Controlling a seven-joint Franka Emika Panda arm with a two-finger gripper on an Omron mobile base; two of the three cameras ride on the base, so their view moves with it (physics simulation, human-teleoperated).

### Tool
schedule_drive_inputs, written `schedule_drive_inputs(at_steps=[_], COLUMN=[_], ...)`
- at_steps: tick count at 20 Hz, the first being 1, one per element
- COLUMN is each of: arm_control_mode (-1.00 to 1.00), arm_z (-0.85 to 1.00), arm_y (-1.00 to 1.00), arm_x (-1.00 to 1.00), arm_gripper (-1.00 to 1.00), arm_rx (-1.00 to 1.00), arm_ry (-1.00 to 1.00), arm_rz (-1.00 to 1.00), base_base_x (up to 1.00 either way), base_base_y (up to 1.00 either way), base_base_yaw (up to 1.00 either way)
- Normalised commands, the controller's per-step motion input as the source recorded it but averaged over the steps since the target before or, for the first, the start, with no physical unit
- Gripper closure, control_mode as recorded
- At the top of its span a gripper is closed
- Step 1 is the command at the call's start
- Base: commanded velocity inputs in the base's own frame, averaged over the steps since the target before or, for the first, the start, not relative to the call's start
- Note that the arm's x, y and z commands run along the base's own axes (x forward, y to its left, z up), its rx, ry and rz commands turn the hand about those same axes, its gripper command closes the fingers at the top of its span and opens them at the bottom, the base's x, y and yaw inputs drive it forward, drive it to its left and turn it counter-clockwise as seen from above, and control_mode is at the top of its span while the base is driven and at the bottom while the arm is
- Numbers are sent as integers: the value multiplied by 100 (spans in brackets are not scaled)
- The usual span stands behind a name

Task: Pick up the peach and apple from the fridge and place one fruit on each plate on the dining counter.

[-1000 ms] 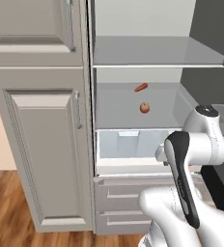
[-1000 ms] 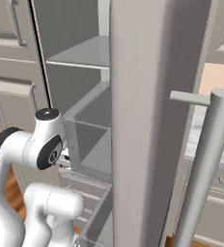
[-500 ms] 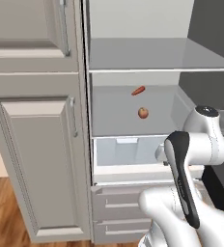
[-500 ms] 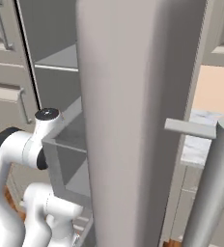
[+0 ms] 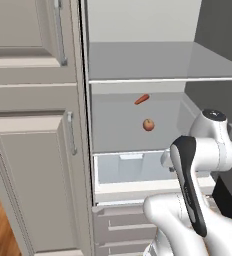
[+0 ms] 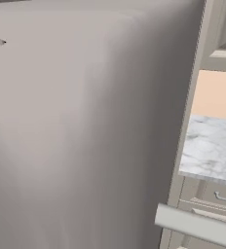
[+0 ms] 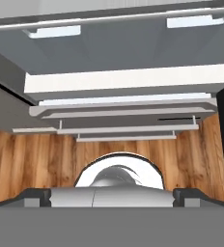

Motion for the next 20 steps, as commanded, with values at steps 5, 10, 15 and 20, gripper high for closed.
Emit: schedule_drive_inputs(at_steps=[5,10,15,20], arm_control_mode=[-100,-100,-100,-100], arm_z=[0,5,20,27], arm_y=[12,3,-3,-2], arm_x=[2,20,45,64], arm_gripper=[-100,-100,-100,-100], arm_rx=[-7,-25,-17,-2], arm_ry=[-4,-6,0,0], arm_rz=[-4,-2,0,0], base_base_x=[4,0,0,0], base_base_y=[1,0,0,0], base_base_yaw=[-1,0,0,0])
